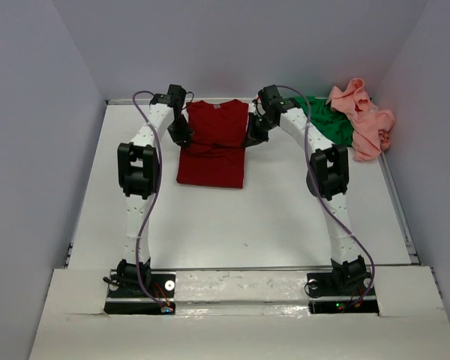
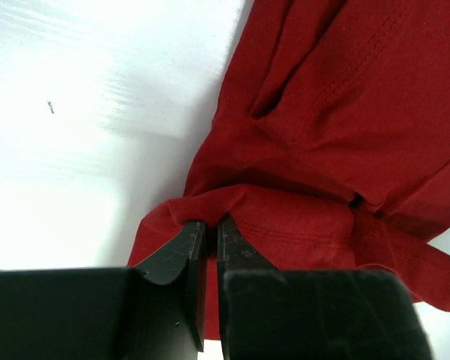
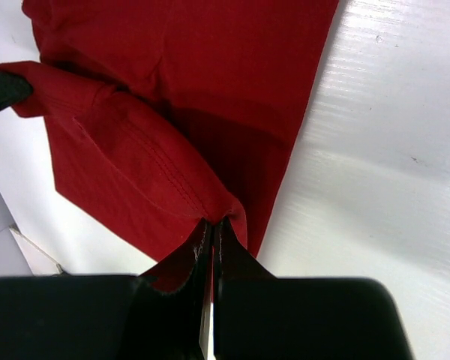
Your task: Fold and stack the t-shirts
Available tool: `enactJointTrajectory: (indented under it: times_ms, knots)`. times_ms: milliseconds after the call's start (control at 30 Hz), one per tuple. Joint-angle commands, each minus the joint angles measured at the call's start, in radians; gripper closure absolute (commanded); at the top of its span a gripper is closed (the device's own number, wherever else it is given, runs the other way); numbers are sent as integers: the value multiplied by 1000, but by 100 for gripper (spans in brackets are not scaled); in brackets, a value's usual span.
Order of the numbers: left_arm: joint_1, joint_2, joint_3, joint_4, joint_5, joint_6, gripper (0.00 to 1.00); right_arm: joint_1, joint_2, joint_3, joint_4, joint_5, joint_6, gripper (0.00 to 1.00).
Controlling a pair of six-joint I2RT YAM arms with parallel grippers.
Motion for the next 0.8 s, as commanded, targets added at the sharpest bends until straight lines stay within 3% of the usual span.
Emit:
enactJointTrajectory:
  times_ms: [0,200,233,400,500,533,600,667,767]
  knots:
    - [8,-9,40,26,-12,2,100,-11,14,55,44,-19,6,100]
    - [11,-6,43,48,-5,5,100,-11,20,52,60,-26,6,100]
    - [11,-5,45,60,8,17,91,-11,17,52,68,-26,6,100]
    - [11,-17,31,84,5,16,73,-11,19,54,87,-7,9,100]
    - [13,-22,31,95,-3,15,45,-11,19,52,100,-12,6,100]
    - [11,-26,31,98,-14,13,21,-11,17,49,112,-12,5,96]
    - [11,-39,25,104,-32,8,1,-11,5,42,128,-7,2,79]
    - [10,-74,-4,141,-55,7,1,-11,-16,13,165,-1,2,60]
    - [10,-127,-35,178,-106,1,1,-11,-45,-24,211,8,-6,52]
